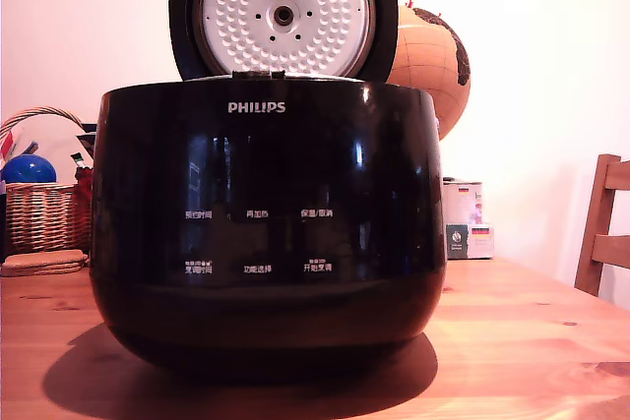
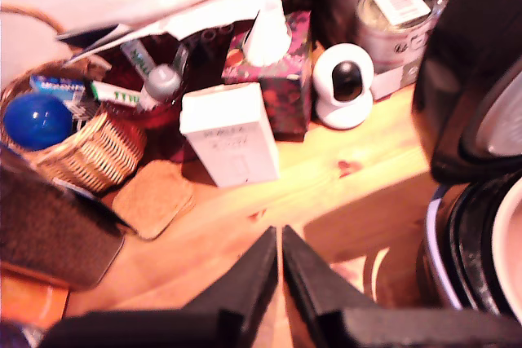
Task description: Place the pot you are holding inside the rice cooker
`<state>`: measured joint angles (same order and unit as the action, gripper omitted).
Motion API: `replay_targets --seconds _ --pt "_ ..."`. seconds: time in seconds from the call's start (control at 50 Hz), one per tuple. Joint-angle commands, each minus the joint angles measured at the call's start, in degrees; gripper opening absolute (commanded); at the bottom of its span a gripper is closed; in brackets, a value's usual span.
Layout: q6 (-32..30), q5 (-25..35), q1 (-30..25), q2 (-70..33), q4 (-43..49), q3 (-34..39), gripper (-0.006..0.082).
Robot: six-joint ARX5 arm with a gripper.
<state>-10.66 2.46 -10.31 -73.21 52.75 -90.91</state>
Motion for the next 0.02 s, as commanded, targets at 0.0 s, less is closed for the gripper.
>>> replay_targets --seconds 0.0 --pt "0.2 0.0 0.1 0.1 -0.8 -0.3 -0.0019"
